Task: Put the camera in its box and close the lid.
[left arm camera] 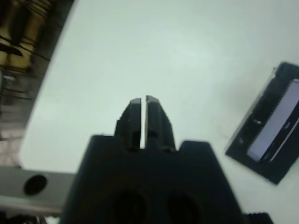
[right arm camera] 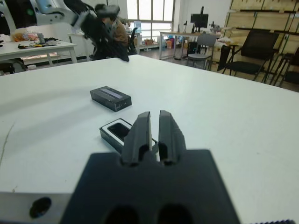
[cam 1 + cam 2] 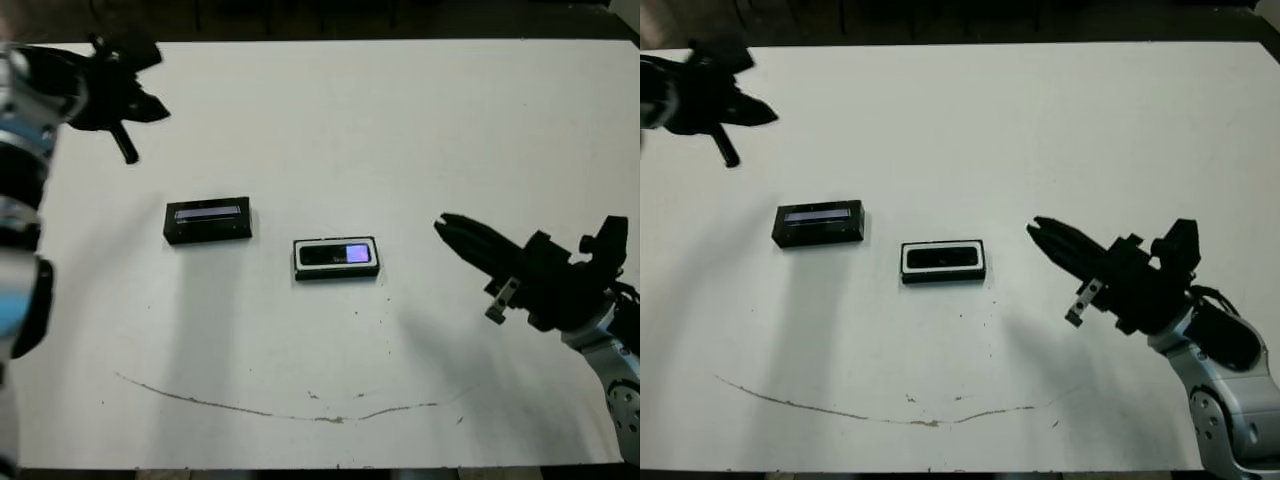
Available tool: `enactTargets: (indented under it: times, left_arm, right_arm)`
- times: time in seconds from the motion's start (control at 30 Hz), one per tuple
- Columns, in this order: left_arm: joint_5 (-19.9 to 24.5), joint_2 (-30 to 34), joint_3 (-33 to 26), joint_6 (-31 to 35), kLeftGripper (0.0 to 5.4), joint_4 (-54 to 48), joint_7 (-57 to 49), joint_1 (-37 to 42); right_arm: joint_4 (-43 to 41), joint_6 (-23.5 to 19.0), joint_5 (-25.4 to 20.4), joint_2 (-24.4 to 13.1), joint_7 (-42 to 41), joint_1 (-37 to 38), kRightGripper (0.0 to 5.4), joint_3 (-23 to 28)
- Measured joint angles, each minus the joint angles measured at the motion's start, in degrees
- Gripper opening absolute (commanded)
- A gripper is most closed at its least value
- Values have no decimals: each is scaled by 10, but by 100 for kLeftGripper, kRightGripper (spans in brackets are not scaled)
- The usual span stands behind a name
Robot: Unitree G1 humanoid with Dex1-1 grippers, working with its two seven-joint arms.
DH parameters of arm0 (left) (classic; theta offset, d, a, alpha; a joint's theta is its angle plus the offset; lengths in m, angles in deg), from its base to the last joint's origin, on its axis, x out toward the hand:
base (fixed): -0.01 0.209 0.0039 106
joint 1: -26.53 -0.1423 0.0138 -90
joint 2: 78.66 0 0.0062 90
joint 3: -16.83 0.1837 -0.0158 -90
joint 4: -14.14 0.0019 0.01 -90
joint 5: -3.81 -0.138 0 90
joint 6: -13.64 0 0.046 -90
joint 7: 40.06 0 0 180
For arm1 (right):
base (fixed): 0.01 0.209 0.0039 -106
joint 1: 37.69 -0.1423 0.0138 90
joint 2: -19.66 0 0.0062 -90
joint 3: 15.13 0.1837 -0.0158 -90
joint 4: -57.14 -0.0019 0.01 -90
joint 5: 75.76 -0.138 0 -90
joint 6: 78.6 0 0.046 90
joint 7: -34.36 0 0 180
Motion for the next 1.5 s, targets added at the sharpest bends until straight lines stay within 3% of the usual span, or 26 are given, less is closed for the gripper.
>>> enactTargets:
  times: [0.13,0.37,0.8,0.97,1.23,1.5]
  left_arm:
    - [-27,-38,19,3,0,32,-12,1]
    - [-52,-43,29,-41,0,54,-6,-4]
    - [-69,-58,27,-49,0,85,-34,-29]
    - [-81,-57,42,-60,0,84,-33,-29]
    - [-88,-42,60,-61,0,50,17,-35]
    - [-85,15,69,-99,0,-73,122,-85]
  right_arm:
    - [-17,-16,-20,0,15,11,1,-1]
    - [-40,-54,-37,-9,40,31,1,-1]
    - [-20,-19,-1,-12,22,32,1,-13]
    - [-18,-24,-2,-12,24,37,1,-15]
    - [-17,-18,4,-12,18,42,1,-15]
    - [-24,-22,-1,-14,26,37,1,-15]
